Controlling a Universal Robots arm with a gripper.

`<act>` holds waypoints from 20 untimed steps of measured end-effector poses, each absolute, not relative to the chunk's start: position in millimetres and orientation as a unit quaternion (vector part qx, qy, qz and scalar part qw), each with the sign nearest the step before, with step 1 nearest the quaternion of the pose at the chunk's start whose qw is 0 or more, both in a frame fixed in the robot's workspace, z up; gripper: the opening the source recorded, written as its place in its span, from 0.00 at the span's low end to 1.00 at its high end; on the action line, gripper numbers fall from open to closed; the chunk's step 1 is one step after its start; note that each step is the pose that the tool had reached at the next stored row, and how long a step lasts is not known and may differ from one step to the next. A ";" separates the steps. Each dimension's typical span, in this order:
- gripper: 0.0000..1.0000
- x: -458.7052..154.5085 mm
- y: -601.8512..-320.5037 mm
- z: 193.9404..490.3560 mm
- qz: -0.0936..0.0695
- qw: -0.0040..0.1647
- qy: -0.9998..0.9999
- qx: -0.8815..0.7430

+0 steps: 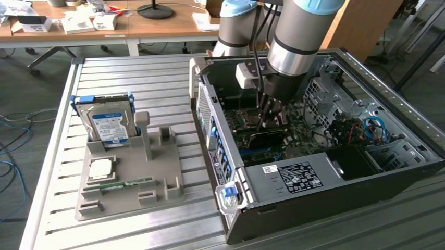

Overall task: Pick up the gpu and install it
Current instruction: 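Press down on the gpu until it lock into place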

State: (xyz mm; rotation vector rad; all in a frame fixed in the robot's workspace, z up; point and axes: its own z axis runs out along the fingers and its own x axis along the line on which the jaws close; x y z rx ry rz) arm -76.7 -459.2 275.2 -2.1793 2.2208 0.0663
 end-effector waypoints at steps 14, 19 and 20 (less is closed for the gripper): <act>0.11 -76.7 -457.1 272.9 0.021 0.015 0.713 -0.700; 0.11 -76.9 -457.1 271.3 0.021 0.015 0.713 -0.700; 0.11 -76.9 -457.1 271.3 0.021 0.015 0.714 -0.700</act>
